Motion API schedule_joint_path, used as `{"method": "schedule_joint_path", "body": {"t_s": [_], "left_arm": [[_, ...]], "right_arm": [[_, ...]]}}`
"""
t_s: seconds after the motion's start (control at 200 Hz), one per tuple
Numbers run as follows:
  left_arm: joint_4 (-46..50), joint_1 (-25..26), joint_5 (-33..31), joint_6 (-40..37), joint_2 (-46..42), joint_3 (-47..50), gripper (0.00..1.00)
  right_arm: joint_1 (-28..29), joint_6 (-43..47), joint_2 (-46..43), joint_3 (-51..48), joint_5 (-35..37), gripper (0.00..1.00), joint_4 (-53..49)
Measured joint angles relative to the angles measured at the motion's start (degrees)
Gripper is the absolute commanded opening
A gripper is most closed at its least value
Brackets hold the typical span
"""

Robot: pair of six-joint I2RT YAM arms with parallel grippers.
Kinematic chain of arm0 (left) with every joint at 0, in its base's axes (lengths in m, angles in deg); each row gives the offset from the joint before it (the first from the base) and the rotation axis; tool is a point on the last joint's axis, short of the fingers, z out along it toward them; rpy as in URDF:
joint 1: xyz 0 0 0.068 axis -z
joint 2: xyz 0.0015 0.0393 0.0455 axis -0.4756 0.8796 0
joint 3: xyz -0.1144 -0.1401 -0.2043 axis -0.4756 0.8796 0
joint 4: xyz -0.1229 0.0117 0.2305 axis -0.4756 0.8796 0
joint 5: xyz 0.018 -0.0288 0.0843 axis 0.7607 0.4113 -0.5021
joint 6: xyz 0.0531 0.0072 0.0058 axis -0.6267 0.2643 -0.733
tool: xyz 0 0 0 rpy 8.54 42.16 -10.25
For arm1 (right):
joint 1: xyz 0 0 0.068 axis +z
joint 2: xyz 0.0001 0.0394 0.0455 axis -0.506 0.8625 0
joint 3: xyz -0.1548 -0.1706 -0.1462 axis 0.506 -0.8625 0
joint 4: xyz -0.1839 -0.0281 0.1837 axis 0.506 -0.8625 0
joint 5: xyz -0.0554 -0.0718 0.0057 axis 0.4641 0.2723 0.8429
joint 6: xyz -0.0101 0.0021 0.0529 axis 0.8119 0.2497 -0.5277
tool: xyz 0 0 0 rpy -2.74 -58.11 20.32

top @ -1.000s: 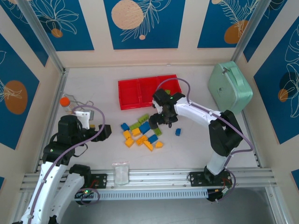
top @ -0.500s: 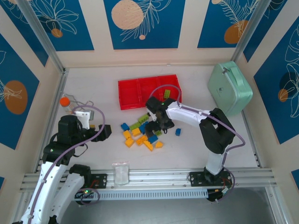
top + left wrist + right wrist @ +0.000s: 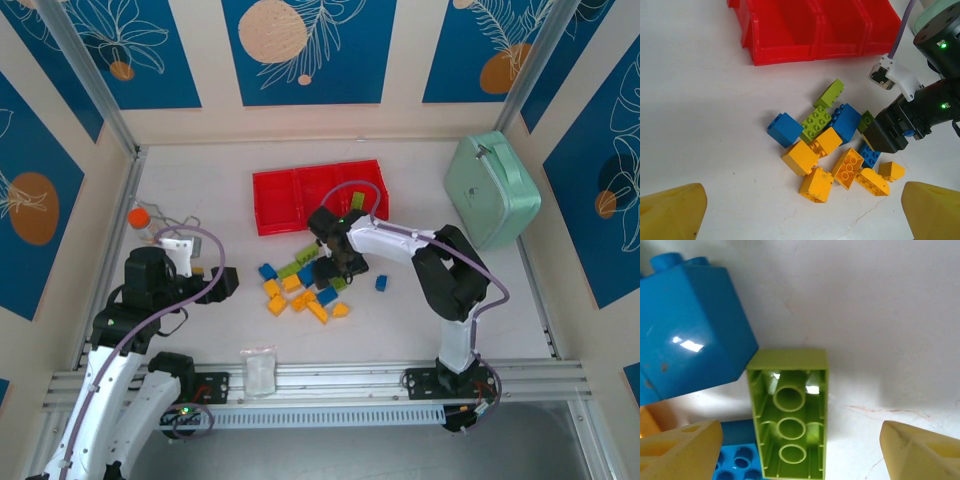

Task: Sort the legos into containers by color
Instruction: Pick up the lego from the center of the table, then place the lego in the container.

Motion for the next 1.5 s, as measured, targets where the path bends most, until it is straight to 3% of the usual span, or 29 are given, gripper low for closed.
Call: {"method": "schedule_joint_path", "body": {"t_s": [0.57,0.89,1.015,1.246,1.496], "left_arm": [[0.0,0.0,0.0,0.0,0.0,0.0,0.99],[0.0,0.0,0.0,0.0,0.0,0.0,0.99],[0.0,0.0,0.0,0.0,0.0,0.0,0.99],[0.0,0.0,0.0,0.0,0.2,0.0,0.99],[0.0,0.0,0.0,0.0,0.8,0.0,0.99]], "right_arm": [[-1.9,-3.7,2.4,0.0,1.5,0.65,0.2],[-2.3,-4.4,3.6,1.5,2.8,0.33,-0.3],[-2.3,-4.3,3.7,2.4,3.5,0.27,-0.3],[-4.4,-2.1,0.8,4.4,4.5,0.26,-1.3],[-14.5,4.2,-0.8,18.0,4.8,0.26,-0.7]]}}
